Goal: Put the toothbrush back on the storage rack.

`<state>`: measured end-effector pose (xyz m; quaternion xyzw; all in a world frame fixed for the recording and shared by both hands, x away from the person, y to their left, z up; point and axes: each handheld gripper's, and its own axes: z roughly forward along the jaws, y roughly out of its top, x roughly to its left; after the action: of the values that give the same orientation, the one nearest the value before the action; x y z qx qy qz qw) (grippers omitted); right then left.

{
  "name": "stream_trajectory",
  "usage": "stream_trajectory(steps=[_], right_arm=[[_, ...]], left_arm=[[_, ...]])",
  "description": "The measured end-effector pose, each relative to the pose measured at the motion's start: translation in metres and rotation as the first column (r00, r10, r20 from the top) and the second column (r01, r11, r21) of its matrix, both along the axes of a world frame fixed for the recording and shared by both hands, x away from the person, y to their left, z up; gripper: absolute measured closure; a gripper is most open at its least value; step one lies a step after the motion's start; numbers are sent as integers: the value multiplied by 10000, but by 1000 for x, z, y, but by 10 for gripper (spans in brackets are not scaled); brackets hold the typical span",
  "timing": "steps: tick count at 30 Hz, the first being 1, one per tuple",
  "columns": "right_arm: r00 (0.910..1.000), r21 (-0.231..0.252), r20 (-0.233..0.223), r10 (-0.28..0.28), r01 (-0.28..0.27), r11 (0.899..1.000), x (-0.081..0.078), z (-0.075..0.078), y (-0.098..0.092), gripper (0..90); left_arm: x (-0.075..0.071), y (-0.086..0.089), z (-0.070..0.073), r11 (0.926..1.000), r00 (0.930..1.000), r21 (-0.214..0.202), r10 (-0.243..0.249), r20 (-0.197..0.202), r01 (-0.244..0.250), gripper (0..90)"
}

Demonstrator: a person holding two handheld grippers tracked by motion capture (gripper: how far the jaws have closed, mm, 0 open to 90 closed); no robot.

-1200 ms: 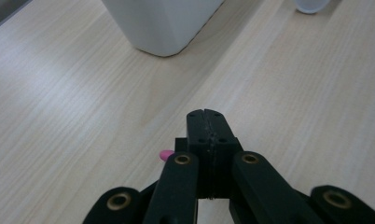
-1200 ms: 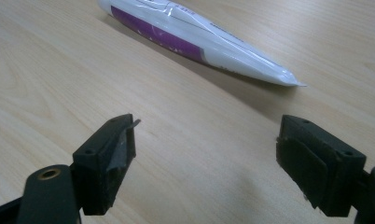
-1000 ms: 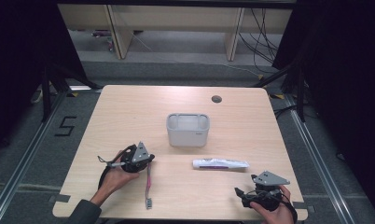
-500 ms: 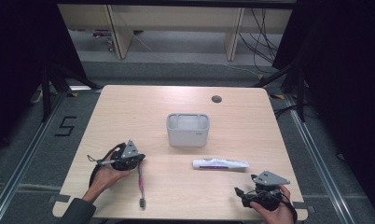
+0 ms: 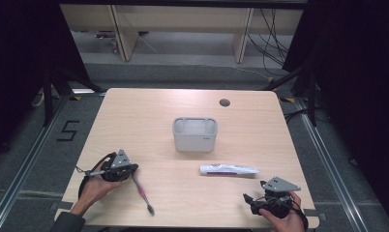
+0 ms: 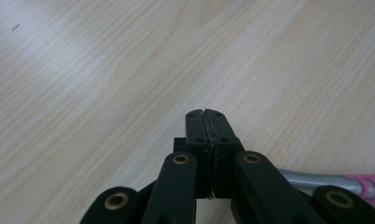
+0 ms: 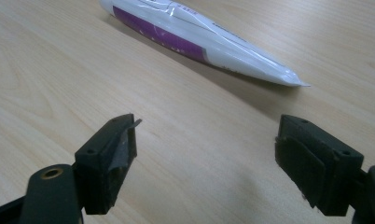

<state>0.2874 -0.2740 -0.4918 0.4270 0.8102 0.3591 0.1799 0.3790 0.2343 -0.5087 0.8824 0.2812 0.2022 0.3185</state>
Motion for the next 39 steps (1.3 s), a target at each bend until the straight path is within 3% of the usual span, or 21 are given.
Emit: stream_trajectory(steps=[1, 3, 4, 5, 7, 9, 10, 11, 13, 16, 17, 23, 24, 25, 27, 32, 35, 37, 38, 39], right_arm=[[9998, -141, 185, -59, 62, 9999, 0, 0, -1, 217], [9998, 72, -85, -171, 172, 9998, -2, -1, 1, 217], [9997, -174, 236, -12, 16, 9998, 0, 0, -1, 217], [10000, -16, -61, -53, 53, 10000, -1, 0, 1, 217], [9998, 31, -89, -163, 163, 9999, -2, -1, 2, 217], [9998, 48, -70, -169, 169, 9998, -2, 0, 1, 217], [9995, -221, 322, 57, -49, 9997, 0, 0, -1, 217], [9999, -141, 114, -28, 30, 9999, 0, 0, 0, 217], [9998, 39, -112, -171, 171, 9998, -2, -1, 2, 217], [10000, 9, -59, -50, 50, 10000, -1, 0, 1, 217], [9996, -239, 286, 19, -12, 9997, 1, 0, -1, 217], [9999, 14, -90, -107, 107, 9999, -1, 0, 1, 218], [9999, -146, 128, -34, 36, 9999, -1, 0, 0, 218], [10000, -11, -45, -71, 70, 10000, -1, 0, 1, 218], [9998, -163, 187, -44, 47, 9999, 0, 0, 0, 218], [9999, -8, -15, 111, -111, 9999, 0, 0, 1, 218], [9999, -122, 121, -98, 99, 9999, -1, 1, 0, 218], [9999, 28, -16, 146, -146, 9999, 1, 0, 1, 218], [9997, -178, -33, 257, -257, 9995, 1, 1, 0, 218], [9999, -101, -26, 153, -153, 9998, 0, 1, 0, 218]], left_arm=[[-2, 3, 0, 9998, 10000, -179, 69, 5, -69, 875], [-6, 7, 1, 9996, 9999, -266, 131, 3, -131, 874], [-8, 8, 1, 9993, 9999, -334, 151, 24, -150, 874], [-10, 11, 2, 9997, 9999, -230, 130, 1, -130, 875], [-13, 15, 3, 9998, 9999, -177, 111, 50, -110, 875], [-18, 18, 3, 9994, 9998, -289, 188, 32, -187, 873], [-20, 21, 3, 9998, 10000, -180, 82, 5, -82, 872], [-21, 22, 4, 10000, 10000, 6, 41, -4, -41, 871], [-26, 24, 2, 9999, 9999, -133, 105, -79, -106, 865], [-31, 27, 1, 9999, 9998, -100, 72, -210, -74, 861], [-34, 28, 0, 9998, 9998, -175, 107, -148, -109, 860], [-46, 35, 3, 9997, 9997, -220, 95, -204, -100, 860], [-47, 36, 3, 9999, 9998, -141, 63, -165, -66, 860], [-49, 37, 3, 9998, 9997, -169, 111, -229, -115, 859], [-52, 39, 2, 10000, 9996, -92, 14, -269, -16, 847], [-59, 39, 3, 10000, 9991, 48, -31, -412, 33, 846], [-64, 38, 4, 9998, 9992, 137, -112, -378, 117, 846], [-67, 37, 4, 9999, 9991, 59, -103, -415, 106, 844], [-68, 38, 4, 10000, 9992, 45, -54, -405, 56, 844], [-69, 38, 5, 10000, 9987, 37, -79, -496, 81, 844]])
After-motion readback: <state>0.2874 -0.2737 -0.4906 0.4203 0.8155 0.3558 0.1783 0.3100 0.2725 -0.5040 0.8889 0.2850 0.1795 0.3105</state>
